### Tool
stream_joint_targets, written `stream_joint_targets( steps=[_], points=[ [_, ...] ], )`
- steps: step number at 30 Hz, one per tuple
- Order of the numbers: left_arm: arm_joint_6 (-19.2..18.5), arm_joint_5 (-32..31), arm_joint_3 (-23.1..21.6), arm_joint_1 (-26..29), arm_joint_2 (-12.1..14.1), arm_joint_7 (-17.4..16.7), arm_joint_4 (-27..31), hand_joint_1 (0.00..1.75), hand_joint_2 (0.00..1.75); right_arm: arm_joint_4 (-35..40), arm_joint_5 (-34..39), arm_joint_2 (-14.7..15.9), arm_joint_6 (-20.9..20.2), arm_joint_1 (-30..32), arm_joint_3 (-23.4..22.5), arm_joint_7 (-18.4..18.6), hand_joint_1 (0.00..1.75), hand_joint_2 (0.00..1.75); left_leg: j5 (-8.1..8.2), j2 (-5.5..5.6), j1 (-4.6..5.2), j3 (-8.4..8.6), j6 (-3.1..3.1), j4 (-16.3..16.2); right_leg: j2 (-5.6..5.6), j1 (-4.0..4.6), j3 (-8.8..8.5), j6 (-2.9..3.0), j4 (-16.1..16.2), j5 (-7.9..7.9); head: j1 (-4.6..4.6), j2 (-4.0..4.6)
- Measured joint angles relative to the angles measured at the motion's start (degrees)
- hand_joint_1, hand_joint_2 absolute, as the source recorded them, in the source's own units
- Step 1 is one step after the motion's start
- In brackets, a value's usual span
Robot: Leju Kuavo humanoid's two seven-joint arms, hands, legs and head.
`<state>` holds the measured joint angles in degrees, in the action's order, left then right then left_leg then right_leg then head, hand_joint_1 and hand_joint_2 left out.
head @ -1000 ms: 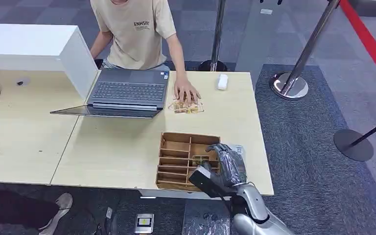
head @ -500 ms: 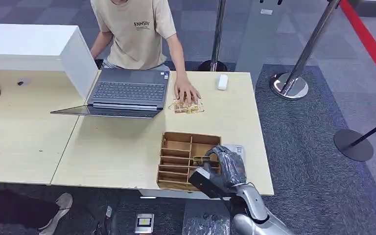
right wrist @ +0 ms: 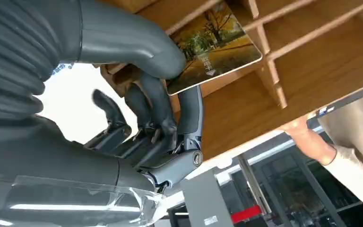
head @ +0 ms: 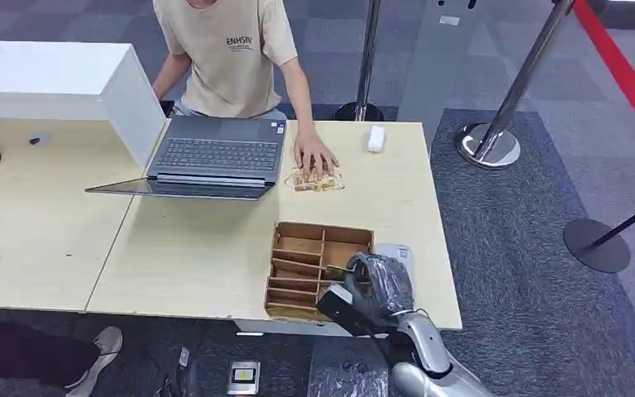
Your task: Pass the card to the sensor for recognition and then transmit it.
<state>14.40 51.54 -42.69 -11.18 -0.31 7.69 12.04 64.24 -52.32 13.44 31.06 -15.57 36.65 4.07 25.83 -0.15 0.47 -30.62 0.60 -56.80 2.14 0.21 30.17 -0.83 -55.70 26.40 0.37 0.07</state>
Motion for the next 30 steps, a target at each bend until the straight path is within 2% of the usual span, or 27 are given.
stream_joint_targets(
  steps=[7, 13, 18, 22, 26, 30],
  points=[
    [0.0, -0.2, 0.0, 0.0, 0.0, 0.0, 0.0, 0.00, 0.00, -0.1, 1.5, 0.0, 0.3, -0.1, 0.0, -0.5, 1.75, 1.75, -0.02, 0.00, 0.00, 0.01, -0.02, 0.0, 0.00, 0.00, -0.01, 0.00, 0.0, -0.04, 0.00, 0.00],
    [0.0, -0.6, 0.0, 0.0, 0.0, 0.2, 0.0, 0.00, 0.00, 1.2, 6.7, 0.0, 0.7, -0.1, -0.6, -2.4, 1.75, 1.75, -0.03, 0.01, 0.00, 0.01, -0.02, 0.0, 0.00, 0.00, -0.03, 0.01, 0.0, -0.07, 0.00, 0.00],
    [-0.3, -1.2, 0.0, 0.2, 0.1, 0.7, 0.0, 0.00, 0.00, 7.7, 13.2, 0.4, -2.4, -1.1, -2.2, -3.6, 1.75, 1.75, -0.05, 0.00, 0.00, 0.00, -0.05, 0.0, 0.00, 0.00, -0.02, 0.02, 0.0, -0.08, 0.00, 0.00],
    [-0.7, -1.9, 0.0, 0.3, 0.2, 1.0, 0.0, 0.00, 0.00, 15.2, 20.1, 1.1, -5.6, -4.2, -3.9, -4.9, 1.75, 1.75, -0.06, -0.06, 0.00, 0.02, -0.06, 0.0, -0.01, 0.00, -0.01, 0.02, 0.0, -0.09, 0.00, 0.00],
    [-1.1, -3.3, 0.0, 0.3, 0.3, 0.8, 0.0, 0.00, 0.00, 20.0, 29.9, 1.9, -11.3, -8.9, -5.4, -6.3, 1.75, 1.75, -0.12, -0.06, 0.01, -0.01, -0.08, 0.0, -0.02, -0.01, 0.04, 0.03, 0.0, -0.15, -0.02, 0.00],
    [-1.5, -4.1, 0.0, 0.0, 0.3, 0.4, 0.0, 0.00, 0.00, 22.3, 32.1, 2.7, -14.1, -14.4, -6.5, -6.3, 1.75, 1.75, -0.14, -0.09, 0.00, -0.01, -0.06, 0.0, -0.03, -0.01, 0.02, 0.01, 0.0, -0.17, 0.00, 0.00]
  ],
)
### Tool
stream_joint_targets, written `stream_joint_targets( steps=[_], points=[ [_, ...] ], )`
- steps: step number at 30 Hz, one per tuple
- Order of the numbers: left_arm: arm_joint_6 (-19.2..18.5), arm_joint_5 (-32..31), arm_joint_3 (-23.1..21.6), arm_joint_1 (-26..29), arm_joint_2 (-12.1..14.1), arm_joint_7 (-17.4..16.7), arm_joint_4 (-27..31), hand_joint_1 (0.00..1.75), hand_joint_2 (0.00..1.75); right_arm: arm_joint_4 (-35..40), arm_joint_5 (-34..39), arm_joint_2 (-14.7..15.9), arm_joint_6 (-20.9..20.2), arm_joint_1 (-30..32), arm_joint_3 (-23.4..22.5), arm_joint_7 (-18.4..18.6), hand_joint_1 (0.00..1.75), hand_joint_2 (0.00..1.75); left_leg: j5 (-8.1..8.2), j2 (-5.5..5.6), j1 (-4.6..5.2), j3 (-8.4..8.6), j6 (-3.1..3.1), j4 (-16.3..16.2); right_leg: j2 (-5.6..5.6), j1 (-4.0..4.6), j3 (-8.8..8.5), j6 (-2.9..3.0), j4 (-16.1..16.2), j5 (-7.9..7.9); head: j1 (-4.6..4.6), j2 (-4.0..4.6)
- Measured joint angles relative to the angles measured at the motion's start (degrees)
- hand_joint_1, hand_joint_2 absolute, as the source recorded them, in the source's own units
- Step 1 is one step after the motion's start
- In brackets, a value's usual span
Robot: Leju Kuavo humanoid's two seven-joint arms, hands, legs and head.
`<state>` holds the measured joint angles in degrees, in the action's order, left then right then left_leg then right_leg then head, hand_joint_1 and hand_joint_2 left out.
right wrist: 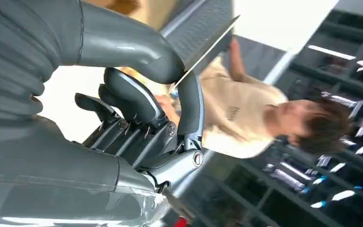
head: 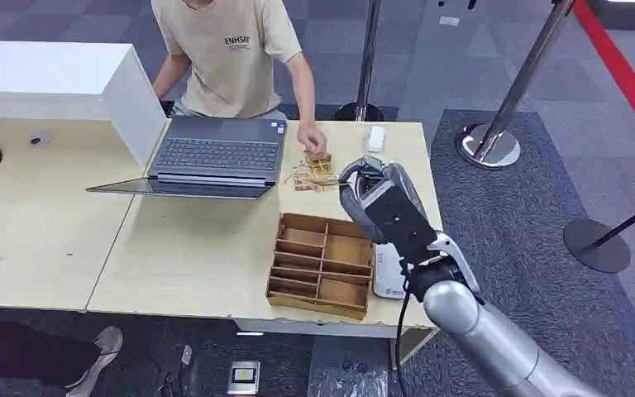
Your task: Pass the card to the sensor for recognition and then transmit it.
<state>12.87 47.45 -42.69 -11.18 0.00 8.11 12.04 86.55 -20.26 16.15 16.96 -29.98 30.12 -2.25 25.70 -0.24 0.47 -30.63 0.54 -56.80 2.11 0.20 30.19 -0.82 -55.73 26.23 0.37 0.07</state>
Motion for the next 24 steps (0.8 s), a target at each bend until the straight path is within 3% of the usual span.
stream_joint_targets(
  steps=[8, 13, 16, 17, 18, 19, 20, 21, 24],
  points=[
    [-1.0, -1.9, -0.4, -0.2, -0.1, 0.3, 0.0, 0.00, 0.00, -3.9, 0.4, 0.1, -3.4, -9.6, 0.7, 1.1, 1.75, 1.75, -0.01, 0.07, 0.00, -0.09, -0.01, 0.0, 0.00, 0.00, 0.05, -0.01, 0.0, -0.04, 0.00, 0.00],
    [-1.4, -2.6, -0.9, -0.2, -0.2, 0.6, 0.0, 0.00, 0.00, -9.7, -5.7, -1.4, -2.1, -14.9, 2.1, 1.8, 1.75, 1.75, -0.05, 0.07, -0.01, -0.10, -0.03, 0.0, 0.02, 0.01, 0.03, -0.01, 0.0, -0.03, 0.02, 0.00],
    [-1.4, -2.7, -1.2, -0.2, -0.3, 1.2, 0.0, 0.00, 0.00, -14.1, -13.7, -2.8, 0.6, -17.2, 3.9, 3.2, 1.75, 1.75, -0.05, 0.10, -0.01, -0.13, -0.03, 0.0, 0.02, 0.01, 0.05, -0.01, -0.1, -0.03, 0.00, 0.00],
    [-1.3, -2.8, -1.3, -0.1, -0.3, 1.6, 0.0, 0.00, 0.00, -15.8, -17.8, -3.3, 1.9, -18.2, 4.8, 4.0, 1.54, 1.75, -0.05, 0.10, -0.01, -0.12, -0.03, 0.0, 0.01, 0.01, 0.05, -0.01, -0.1, -0.03, 0.00, 0.00],
    [-1.3, -2.9, -1.3, 0.0, -0.5, 1.9, 0.0, 0.00, 0.00, -17.6, -23.0, -3.9, 2.9, -19.0, 5.8, 5.1, 0.12, 1.75, -0.05, 0.10, -0.02, -0.12, -0.03, 0.0, 0.01, 0.02, 0.05, -0.01, -0.1, -0.03, -0.02, 0.00],
    [-1.3, -3.1, -1.3, 0.0, -0.5, 2.1, 0.0, 0.00, 0.00, -19.0, -27.7, -4.3, 3.4, -19.6, 6.6, 5.9, 0.12, 1.75, -0.05, 0.10, -0.04, -0.12, -0.04, 0.0, 0.03, 0.03, 0.05, -0.02, -0.1, -0.02, 0.00, 0.00],
    [-1.3, -3.3, -1.4, 0.1, -0.7, 2.1, 0.0, 0.00, 0.00, -20.1, -31.5, -4.7, 3.4, -19.9, 7.4, 6.3, 0.00, 1.75, -0.06, 0.13, -0.05, -0.12, -0.04, 0.0, 0.06, 0.03, 0.05, -0.02, -0.1, -0.02, 0.02, 0.00],
    [-1.3, -3.4, -1.4, 0.1, -0.7, 2.1, 0.0, 0.00, 0.00, -21.6, -35.6, -5.2, 3.3, -20.3, 8.5, 7.0, 0.00, 0.00, -0.06, 0.13, -0.06, -0.13, -0.04, 0.0, 0.06, 0.04, 0.05, -0.02, -0.1, -0.02, 0.00, 0.00],
    [-1.3, -3.8, -1.4, 0.1, -0.8, 1.8, 0.0, 0.00, 0.00, -24.9, -38.2, -6.9, 4.0, -20.3, 10.2, 8.0, 0.00, 0.00, -0.06, 0.12, -0.06, -0.11, -0.05, 0.0, 0.05, 0.04, 0.04, -0.02, -0.1, -0.02, 0.00, 0.00]
  ],
)
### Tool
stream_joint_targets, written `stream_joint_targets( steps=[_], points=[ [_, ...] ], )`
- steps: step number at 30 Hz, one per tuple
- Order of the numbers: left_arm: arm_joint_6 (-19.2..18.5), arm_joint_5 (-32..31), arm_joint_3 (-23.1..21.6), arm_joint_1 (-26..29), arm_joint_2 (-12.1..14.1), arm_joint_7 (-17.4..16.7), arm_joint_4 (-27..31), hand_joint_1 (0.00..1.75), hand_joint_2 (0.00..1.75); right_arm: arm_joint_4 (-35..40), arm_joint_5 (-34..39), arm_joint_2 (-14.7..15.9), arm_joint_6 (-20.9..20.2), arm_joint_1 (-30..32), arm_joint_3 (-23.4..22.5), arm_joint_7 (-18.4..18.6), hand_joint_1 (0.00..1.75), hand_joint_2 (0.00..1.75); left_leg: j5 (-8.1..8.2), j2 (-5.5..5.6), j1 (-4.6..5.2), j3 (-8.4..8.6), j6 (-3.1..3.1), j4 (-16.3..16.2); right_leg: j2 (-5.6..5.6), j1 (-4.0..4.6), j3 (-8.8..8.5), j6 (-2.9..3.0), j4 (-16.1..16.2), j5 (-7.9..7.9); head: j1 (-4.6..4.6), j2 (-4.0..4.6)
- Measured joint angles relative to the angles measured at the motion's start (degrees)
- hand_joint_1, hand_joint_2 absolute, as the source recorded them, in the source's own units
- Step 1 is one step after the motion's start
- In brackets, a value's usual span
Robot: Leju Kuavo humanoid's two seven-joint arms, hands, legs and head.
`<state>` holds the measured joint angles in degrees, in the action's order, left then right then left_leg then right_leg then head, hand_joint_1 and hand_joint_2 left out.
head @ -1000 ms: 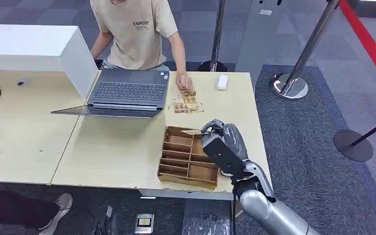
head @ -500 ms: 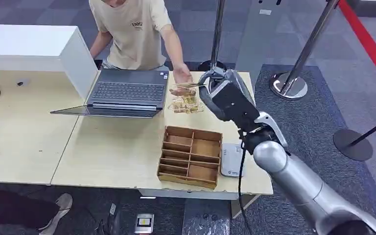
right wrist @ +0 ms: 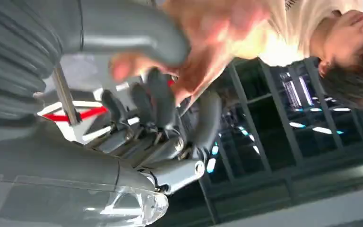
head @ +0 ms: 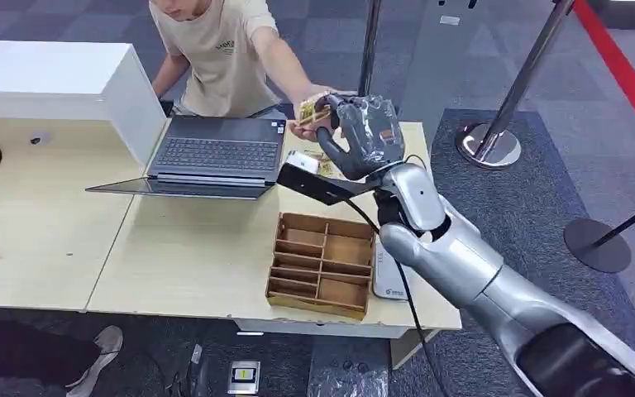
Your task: Pass the card to the sensor for recognition and then transmit it.
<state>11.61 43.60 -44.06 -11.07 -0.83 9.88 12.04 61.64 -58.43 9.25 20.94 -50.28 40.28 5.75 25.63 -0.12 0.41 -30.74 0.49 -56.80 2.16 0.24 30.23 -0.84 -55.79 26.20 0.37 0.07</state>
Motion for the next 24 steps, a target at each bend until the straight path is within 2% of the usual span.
stream_joint_targets(
  steps=[5, 11, 17, 24],
  points=[
    [0.0, -0.6, -0.1, 0.0, 0.0, -0.1, 0.0, 0.00, 0.00, -3.9, 5.5, -2.0, -2.7, 0.1, 1.2, -0.5, 0.00, 0.00, -0.02, -0.01, 0.00, 0.01, -0.02, 0.0, -0.01, 0.00, 0.01, 0.00, 0.0, 0.00, 0.00, 0.00],
    [0.2, -0.6, -0.1, 0.5, 0.0, 0.3, 0.0, 0.00, 0.00, -3.1, 12.4, -2.6, -2.2, 1.8, 1.0, -0.5, 0.00, 0.00, -0.03, -0.03, 0.01, 0.03, -0.02, 0.0, -0.01, -0.01, 0.02, 0.00, 0.0, 0.00, 0.00, 0.00],
    [0.7, -0.2, -0.1, 1.3, 0.0, 1.4, 0.0, 0.00, 0.00, 3.9, 22.0, -2.3, 0.4, 6.3, -1.8, -0.7, 0.00, 0.00, -0.02, -0.04, 0.01, 0.03, -0.02, 0.0, -0.01, -0.01, 0.04, 0.00, 0.0, 0.00, 0.00, 0.00],
    [1.1, 1.4, -0.1, 2.1, 0.4, 2.1, -0.1, 0.00, 0.00, 17.4, 34.1, -2.2, 7.5, 17.4, -6.9, -5.3, 0.00, 0.00, -0.01, -0.02, -0.02, 0.04, -0.02, 0.0, 0.00, 0.02, 0.02, 0.02, 0.0, 0.03, 0.04, 0.00]
  ],
)
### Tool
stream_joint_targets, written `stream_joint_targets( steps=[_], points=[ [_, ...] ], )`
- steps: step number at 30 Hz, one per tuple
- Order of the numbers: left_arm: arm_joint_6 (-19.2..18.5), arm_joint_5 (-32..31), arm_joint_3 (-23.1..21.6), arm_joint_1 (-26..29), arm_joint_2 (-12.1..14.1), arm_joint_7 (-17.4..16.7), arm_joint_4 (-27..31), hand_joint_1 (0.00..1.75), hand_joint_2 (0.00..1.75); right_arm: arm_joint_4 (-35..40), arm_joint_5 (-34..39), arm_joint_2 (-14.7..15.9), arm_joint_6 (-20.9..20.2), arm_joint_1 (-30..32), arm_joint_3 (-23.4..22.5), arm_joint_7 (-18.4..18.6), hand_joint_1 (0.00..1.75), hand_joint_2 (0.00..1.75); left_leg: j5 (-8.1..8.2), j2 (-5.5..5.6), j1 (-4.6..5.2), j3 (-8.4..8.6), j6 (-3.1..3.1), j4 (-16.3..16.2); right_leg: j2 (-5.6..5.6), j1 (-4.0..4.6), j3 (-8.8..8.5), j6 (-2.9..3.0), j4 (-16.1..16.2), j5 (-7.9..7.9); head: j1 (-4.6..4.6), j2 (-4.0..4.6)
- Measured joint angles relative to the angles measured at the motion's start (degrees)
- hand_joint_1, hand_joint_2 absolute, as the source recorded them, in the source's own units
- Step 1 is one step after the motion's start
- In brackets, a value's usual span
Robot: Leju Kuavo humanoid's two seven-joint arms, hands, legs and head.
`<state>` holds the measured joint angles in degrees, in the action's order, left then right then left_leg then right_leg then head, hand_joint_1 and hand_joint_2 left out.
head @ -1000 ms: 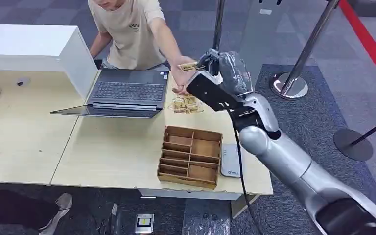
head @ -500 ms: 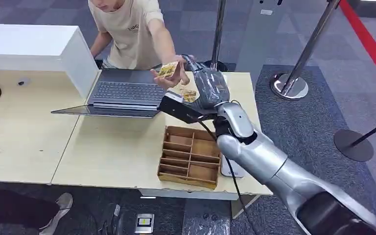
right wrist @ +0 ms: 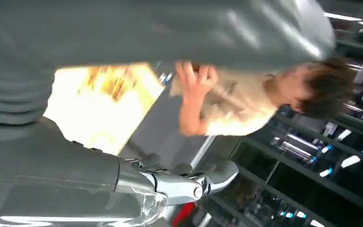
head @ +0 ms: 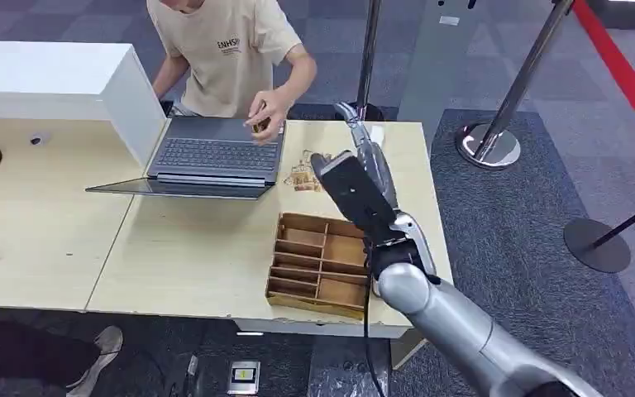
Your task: Pass the card to the sensor for recognition and then transmit it.
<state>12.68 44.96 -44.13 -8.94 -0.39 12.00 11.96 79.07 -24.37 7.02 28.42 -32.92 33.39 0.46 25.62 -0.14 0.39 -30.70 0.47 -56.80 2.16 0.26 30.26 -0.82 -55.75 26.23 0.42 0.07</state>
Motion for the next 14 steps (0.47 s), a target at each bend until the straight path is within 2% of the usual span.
stream_joint_targets(
  steps=[4, 8, 11, 14],
  points=[
    [0.9, 1.5, 0.3, 0.6, 0.4, 1.8, 0.0, 0.00, 0.00, 7.9, 2.6, -0.1, 0.9, 8.4, -1.3, -3.5, 0.00, 0.00, 0.03, 0.02, 0.00, 0.01, -0.02, 0.0, -0.03, 0.00, 0.00, 0.03, 0.0, 0.02, -0.04, 0.00],
    [1.5, 2.4, 0.5, 1.6, 0.5, 2.9, 0.0, 0.00, 0.00, 12.2, 4.7, -0.1, 1.0, 13.9, -1.6, -5.7, 0.00, 0.00, 0.04, -0.02, 0.00, 0.01, -0.03, 0.0, -0.03, 0.00, 0.01, 0.03, 0.0, 0.03, -0.04, 0.00],
    [1.4, 2.7, 0.9, 1.8, 0.9, 1.7, 0.0, 0.00, 0.00, 15.4, 8.0, -0.2, 0.4, 19.0, -1.5, -7.7, 0.00, 0.00, 0.04, 0.03, 0.00, -0.01, -0.03, 0.0, -0.02, 0.00, 0.00, 0.04, 0.0, 0.03, -0.04, 0.00],
    [1.4, 2.6, 1.2, 1.6, 1.2, 1.0, 0.0, 0.00, 0.00, 17.3, 10.0, -0.2, -0.2, 21.1, -1.6, -8.0, 0.00, 0.00, 0.04, -0.07, 0.00, 0.04, -0.04, 0.0, -0.08, 0.00, 0.00, 0.05, 0.0, 0.01, -0.07, 0.00]
  ],
)
